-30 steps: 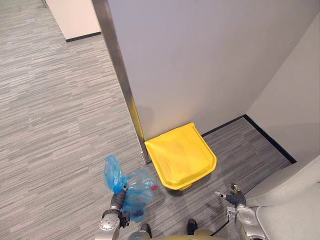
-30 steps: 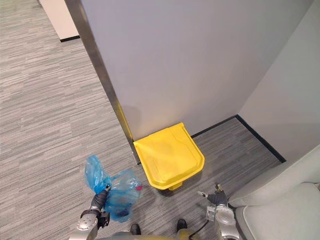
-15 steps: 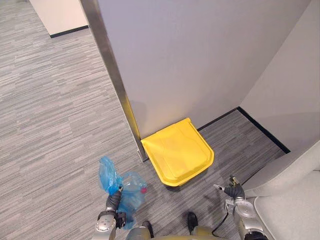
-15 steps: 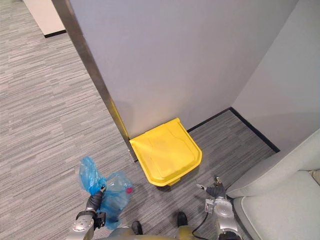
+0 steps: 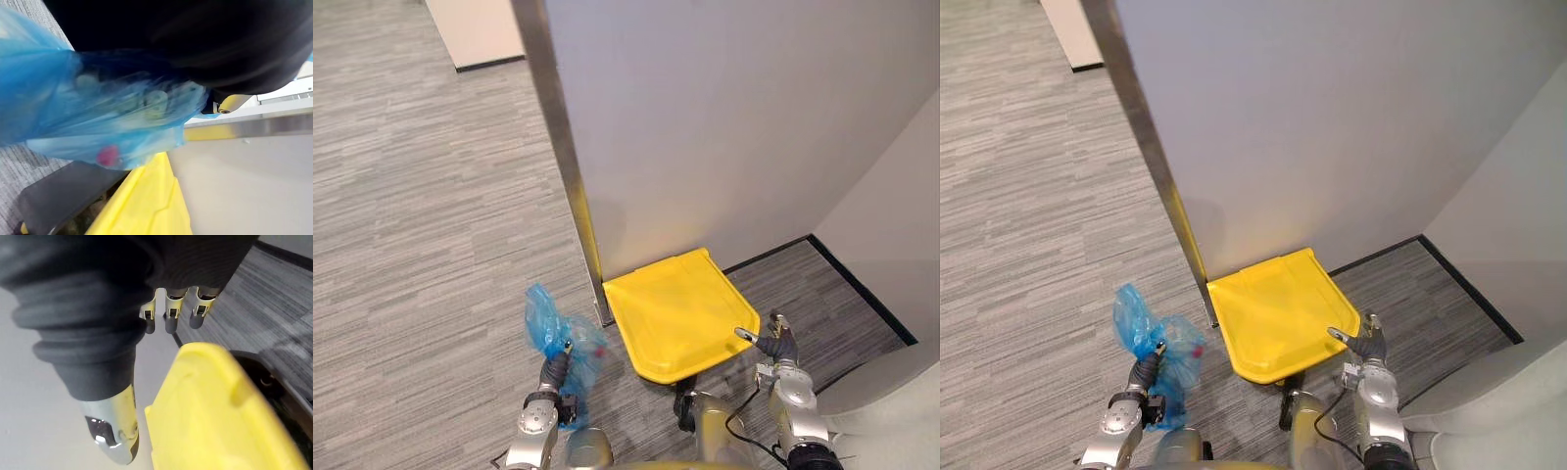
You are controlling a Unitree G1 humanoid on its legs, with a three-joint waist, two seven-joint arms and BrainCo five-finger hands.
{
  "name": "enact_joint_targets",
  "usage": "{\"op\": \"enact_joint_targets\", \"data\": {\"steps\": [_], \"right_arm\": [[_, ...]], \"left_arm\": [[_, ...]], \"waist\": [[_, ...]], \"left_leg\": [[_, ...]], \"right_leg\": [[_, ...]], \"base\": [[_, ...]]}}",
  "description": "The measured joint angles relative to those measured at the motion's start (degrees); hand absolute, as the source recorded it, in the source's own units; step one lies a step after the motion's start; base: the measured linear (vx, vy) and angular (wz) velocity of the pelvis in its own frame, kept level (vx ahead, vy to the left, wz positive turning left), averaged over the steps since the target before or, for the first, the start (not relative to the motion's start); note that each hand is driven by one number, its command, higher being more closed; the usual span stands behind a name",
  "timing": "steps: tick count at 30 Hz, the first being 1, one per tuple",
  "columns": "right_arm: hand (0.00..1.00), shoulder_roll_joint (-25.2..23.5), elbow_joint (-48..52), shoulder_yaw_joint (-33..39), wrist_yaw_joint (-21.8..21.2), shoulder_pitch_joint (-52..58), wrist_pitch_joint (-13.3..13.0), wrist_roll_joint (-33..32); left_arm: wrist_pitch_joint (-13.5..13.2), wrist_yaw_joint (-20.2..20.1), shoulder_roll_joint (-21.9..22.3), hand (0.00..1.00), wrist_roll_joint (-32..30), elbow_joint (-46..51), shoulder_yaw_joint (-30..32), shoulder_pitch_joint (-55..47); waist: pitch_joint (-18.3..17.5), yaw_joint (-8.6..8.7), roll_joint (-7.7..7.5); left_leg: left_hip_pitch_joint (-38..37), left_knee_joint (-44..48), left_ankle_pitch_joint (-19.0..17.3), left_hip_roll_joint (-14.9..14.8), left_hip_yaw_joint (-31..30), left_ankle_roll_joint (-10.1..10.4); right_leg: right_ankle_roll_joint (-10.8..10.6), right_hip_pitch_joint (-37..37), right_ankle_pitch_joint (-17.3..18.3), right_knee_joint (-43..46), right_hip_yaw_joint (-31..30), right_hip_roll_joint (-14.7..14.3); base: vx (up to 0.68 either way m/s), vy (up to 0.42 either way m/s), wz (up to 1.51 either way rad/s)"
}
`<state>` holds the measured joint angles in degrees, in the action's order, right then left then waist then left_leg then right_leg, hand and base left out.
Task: Gather rubbish on tea table into small bin, then transfer packed bag to large trash can.
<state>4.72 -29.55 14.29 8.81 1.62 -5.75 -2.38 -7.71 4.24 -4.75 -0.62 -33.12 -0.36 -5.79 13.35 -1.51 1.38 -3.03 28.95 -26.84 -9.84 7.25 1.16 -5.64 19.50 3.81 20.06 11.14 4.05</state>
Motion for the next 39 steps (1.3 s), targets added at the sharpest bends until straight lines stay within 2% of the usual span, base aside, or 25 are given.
{"op": "enact_joint_targets", "data": {"steps": [1, 3, 6, 8, 12, 15, 19, 21, 22, 23, 26, 28, 29, 31, 34, 35, 37, 39], "right_arm": [[0.0, -0.02, 0.67, 1.34, -0.01, 1.3, 0.0, -0.29], [0.0, -0.51, 0.74, 3.92, -0.04, 3.05, -0.01, -1.22], [0.0, -2.0, 0.72, 4.97, -0.28, 3.83, 0.07, -1.66], [0.0, -3.24, 0.7, 4.8, -0.57, 3.87, 0.08, -1.64], [0.0, -3.52, 0.59, 1.6, -1.61, 3.56, 0.1, -1.54], [0.0, -4.05, 0.52, -2.32, -2.04, 3.72, 0.11, -1.49], [0.0, -4.2, -0.49, -8.19, -3.58, 2.73, 0.13, -1.34], [0.0, -4.25, -0.53, -12.01, -3.83, -0.16, 0.15, -0.39], [0.0, -4.22, -0.53, -12.91, -3.8, -1.12, 0.15, 0.05], [0.0, -4.21, -0.53, -15.22, -3.73, -3.8, 0.2, 0.86], [0.0, -4.17, -0.51, -19.06, -3.6, -9.39, 0.2, 1.02], [0.0, -4.1, -0.5, -19.95, -3.5, -11.93, 0.11, 1.02], [0.0, -3.48, -0.5, -19.99, -3.22, -14.2, 0.06, 1.01], [0.0, -1.88, -0.5, -20.19, -2.37, -17.8, 0.08, 0.99], [0.0, 1.64, -0.68, -20.18, -1.25, -24.16, 0.12, 0.88], [0.0, 2.69, -1.29, -20.21, -1.24, -26.53, 0.15, 0.8], [0.0, 4.77, -4.04, -20.6, -1.16, -30.71, 0.18, 0.76], [0.0, 6.32, -6.84, -21.33, -1.07, -34.4, 0.34, 0.72]], "left_arm": [[-0.01, -0.06, 0.09, 1.0, -0.02, -0.01, -0.06, 0.05], [-0.02, -0.31, 0.08, 1.0, -0.12, 0.0, -0.09, 0.46], [-0.01, -0.34, 0.17, 1.0, -0.1, 0.0, -0.07, 0.99], [-0.01, -0.35, 0.47, 1.0, -0.09, 0.0, -0.02, 1.23], [-0.01, -0.41, 1.14, 1.0, -0.08, 0.0, 0.08, 1.28], [-0.05, -0.41, 1.25, 1.0, -0.06, 0.07, 0.06, 2.21], [-0.07, -0.37, 1.35, 1.0, -0.05, 0.11, -0.03, 3.07], [-0.08, -0.27, 1.2, 1.0, -0.03, 0.13, -0.01, 3.44], [-0.08, -0.21, 1.17, 1.0, -0.02, 0.13, 0.0, 3.51], [-0.07, 0.01, 1.18, 1.0, 0.01, 0.13, 0.05, 3.58], [-0.12, 0.92, 1.25, 1.0, 0.14, 0.75, 0.09, 4.58], [-0.29, 1.31, 1.25, 1.0, 0.68, 1.63, 0.11, 4.76], [-0.61, 1.55, 1.22, 1.0, 1.18, 2.4, 0.05, 4.96], [-0.99, 2.16, 1.2, 1.0, 1.41, 3.33, -0.03, 5.64], [-1.75, 2.28, -0.21, 1.0, 2.85, 4.24, -0.22, 6.36], [-1.74, 2.29, -1.01, 1.0, 3.32, 4.22, -0.32, 6.4], [-1.78, 2.31, -2.04, 1.0, 4.43, 4.22, -1.66, 6.51], [-2.08, 2.32, -2.5, 1.0, 4.83, 4.22, -1.95, 6.56]], "waist": [[-0.01, -0.13, -0.04], [-0.07, -0.74, -0.12], [-0.08, -0.66, -0.12], [-0.19, -0.87, -0.34], [-0.18, -1.15, -0.35], [-0.2, -1.01, -0.34], [-0.17, -2.56, -0.55], [-0.16, -2.64, -0.54], [-0.17, -2.68, -0.64], [-0.12, -3.66, -0.7], [0.32, -4.17, -1.02], [0.48, -4.54, -1.17], [1.01, -5.48, -1.23], [2.37, -5.71, -1.5], [4.19, -5.84, -2.79], [4.69, -6.38, -3.51], [5.01, -7.16, -3.83], [5.16, -7.21, -3.75]], "left_leg": [[-1.58, -0.34, 0.18, -0.22, -0.59, 0.4], [-3.26, -0.38, 0.23, -0.67, -2.62, 0.51], [-2.58, 0.08, 1.13, -2.13, -2.59, 2.12], [-1.7, 0.21, 1.24, -2.26, -2.57, 2.29], [-0.36, 0.23, 1.23, -2.35, -2.82, 2.28], [1.54, -0.51, 0.04, -2.43, -6.08, 2.4], [4.61, -1.06, -0.22, -3.01, -9.9, 3.51], [7.89, -1.21, 1.09, -3.12, -11.93, 5.19], [8.56, -1.36, 1.66, -3.17, -12.13, 5.3], [9.84, -1.84, 3.26, -3.17, -12.29, 5.89], [13.05, -1.89, 6.89, -3.36, -12.47, 6.01], [14.04, -2.16, 7.71, -3.81, -12.51, 5.77], [14.52, -2.57, 8.18, -4.23, -12.6, 5.84], [15.44, -3.09, 8.39, -4.34, -13.09, 5.53], [17.44, -5.33, 8.5, -4.12, -15.03, 5.75], [17.4, -6.2, 8.53, -4.06, -15.08, 5.77], [17.51, -6.7, 8.57, -4.07, -15.29, 5.84], [17.57, -6.88, 9.03, -4.09, -15.72, 5.87]], "right_leg": [[0.31, 0.04, 1.08, 3.08, 0.02, 0.08], [0.54, 0.73, 5.7, 8.97, 0.44, 0.16], [0.1, 0.95, 7.21, 10.48, 2.03, -0.07], [-0.15, 1.93, 8.1, 11.01, 2.13, -0.05], [0.12, 2.8, 8.35, 10.93, 2.35, 0.09], [0.12, 3.82, 8.34, 10.74, 3.08, 0.1], [0.12, 5.67, 8.33, 10.8, 3.5, -0.29], [0.11, 7.48, 8.34, 10.73, 5.1, -0.27], [0.12, 8.04, 8.34, 10.76, 5.29, -0.25], [0.11, 9.16, 8.34, 10.73, 5.62, -0.15], [0.13, 9.88, 8.34, 9.72, 6.96, -0.15], [0.17, 9.87, 8.37, 9.13, 7.66, -0.26], [0.17, 9.87, 8.37, 8.73, 7.64, -0.5], [0.17, 9.99, 8.36, 8.52, 7.69, -0.82], [0.23, 11.03, 8.09, 6.51, 6.7, -1.38], [0.48, 11.04, 6.64, 5.18, 5.8, -2.05], [0.91, 11.03, 5.57, 3.89, 5.72, -2.52], [0.87, 11.03, 5.38, 3.23, 5.55, -3.03]], "base": [[0.33, -0.123, 0.17], [0.27, -0.129, 0.13], [0.16, -0.101, 0.14], [0.08, -0.071, 0.04], [-0.01, -0.029, 0.09], [-0.08, -0.046, 0.36], [-0.04, -0.101, 0.33], [-0.02, -0.111, 0.4], [0.0, -0.092, 0.3], [0.01, -0.107, 0.2], [0.0, -0.139, 0.49], [-0.01, -0.09, 0.45], [-0.04, -0.106, 0.44], [-0.09, -0.108, 0.46], [-0.09, -0.044, 0.33], [-0.07, -0.014, 0.05], [-0.06, -0.026, -0.07], [-0.02, -0.02, -0.1]]}}
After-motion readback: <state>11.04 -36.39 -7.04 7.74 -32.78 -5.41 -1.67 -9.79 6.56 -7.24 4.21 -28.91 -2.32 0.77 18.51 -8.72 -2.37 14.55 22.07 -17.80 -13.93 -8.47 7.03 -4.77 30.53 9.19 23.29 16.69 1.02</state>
